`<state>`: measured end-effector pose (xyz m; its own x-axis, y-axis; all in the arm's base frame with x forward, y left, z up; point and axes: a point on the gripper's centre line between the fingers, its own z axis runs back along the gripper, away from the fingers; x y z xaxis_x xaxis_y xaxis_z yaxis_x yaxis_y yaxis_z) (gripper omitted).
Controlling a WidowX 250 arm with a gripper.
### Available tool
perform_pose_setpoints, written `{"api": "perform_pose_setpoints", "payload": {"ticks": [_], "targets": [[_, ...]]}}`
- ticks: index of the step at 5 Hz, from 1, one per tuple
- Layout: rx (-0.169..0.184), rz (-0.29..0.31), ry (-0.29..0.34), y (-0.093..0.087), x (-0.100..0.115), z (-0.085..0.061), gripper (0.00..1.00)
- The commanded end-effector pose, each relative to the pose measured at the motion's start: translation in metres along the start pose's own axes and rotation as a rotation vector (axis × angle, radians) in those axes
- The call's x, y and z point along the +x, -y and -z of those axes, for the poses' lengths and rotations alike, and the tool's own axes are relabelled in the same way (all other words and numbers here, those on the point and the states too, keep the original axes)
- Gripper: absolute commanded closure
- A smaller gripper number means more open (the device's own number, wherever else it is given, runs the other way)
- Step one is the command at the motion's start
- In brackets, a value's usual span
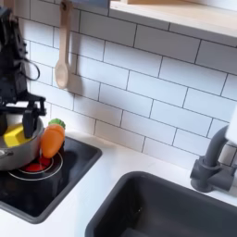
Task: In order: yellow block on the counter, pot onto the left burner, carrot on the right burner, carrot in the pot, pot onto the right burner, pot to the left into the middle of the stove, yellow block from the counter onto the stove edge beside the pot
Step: 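Take the yellow block out of the pot and put it on the counter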
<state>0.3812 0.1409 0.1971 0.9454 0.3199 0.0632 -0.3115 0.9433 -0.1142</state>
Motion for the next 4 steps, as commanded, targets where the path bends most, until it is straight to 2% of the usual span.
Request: {"api": "perform_pose_setpoints", "payload": {"ticks": [1, 2, 3, 4], "targets": [[-0.029, 0.003, 0.073, 0.017, 0.009, -0.034, 1.0], [-0.049, 0.032, 0.075, 0.029, 0.003, -0.039, 1.0], [-0.056, 0.043, 0.052, 0.033, -0.003, -0.031, 1.0], [-0.05, 0.097, 0.026, 0.043, -0.014, -0.02, 1.0]]}}
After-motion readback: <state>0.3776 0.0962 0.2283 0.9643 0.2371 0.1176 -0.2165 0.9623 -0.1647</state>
